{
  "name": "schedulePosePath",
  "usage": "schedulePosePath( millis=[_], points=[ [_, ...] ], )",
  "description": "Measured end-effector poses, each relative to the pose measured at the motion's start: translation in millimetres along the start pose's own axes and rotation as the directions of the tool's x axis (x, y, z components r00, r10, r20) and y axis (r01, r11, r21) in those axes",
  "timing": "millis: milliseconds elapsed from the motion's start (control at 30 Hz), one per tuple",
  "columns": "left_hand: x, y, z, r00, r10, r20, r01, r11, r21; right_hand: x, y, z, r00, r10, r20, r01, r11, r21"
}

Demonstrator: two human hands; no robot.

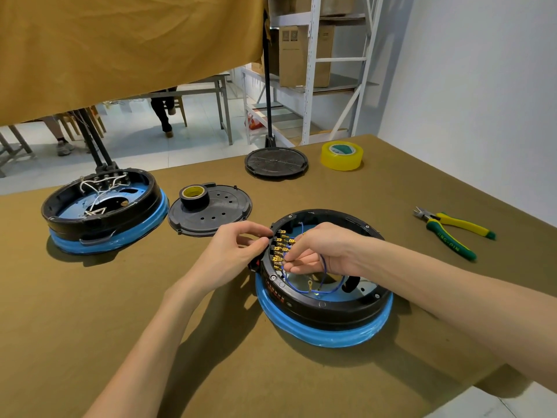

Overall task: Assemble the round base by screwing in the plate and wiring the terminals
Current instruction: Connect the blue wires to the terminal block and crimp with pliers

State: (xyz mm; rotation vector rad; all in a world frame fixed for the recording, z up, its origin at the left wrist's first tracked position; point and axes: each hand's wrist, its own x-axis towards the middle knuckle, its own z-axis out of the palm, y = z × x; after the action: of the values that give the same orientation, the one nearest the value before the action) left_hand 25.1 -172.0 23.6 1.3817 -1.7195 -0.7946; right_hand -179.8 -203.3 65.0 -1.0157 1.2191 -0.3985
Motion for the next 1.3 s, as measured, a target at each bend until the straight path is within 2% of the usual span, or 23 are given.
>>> schedulePosePath(
  millis=[267,767,1033,1200,1300],
  points=[
    [0,0,0,1.000,-0.004,-0.008,0.005,1.000,0.008,0,2,2,0.998,-0.008,-0.060,0.007,1.000,-0.015],
    [-2,1,2,1.000,-0.015,-0.002,0.015,1.000,-0.013,-2,3,7,0.997,0.005,-0.081,-0.003,1.000,0.022],
    [-4,-2,4,1.000,-0.012,-0.007,0.012,1.000,-0.022,2,5,14,0.993,-0.035,-0.109,0.042,0.997,0.064],
    [-4,-2,2,0.999,-0.049,-0.019,0.049,0.999,0.012,-7,2,5,1.000,-0.023,0.016,0.022,0.999,0.049],
    [-5,1,-7,0.993,-0.098,-0.073,0.108,0.982,0.154,-11,5,4,0.999,-0.051,-0.001,0.051,0.996,0.072]
  ],
)
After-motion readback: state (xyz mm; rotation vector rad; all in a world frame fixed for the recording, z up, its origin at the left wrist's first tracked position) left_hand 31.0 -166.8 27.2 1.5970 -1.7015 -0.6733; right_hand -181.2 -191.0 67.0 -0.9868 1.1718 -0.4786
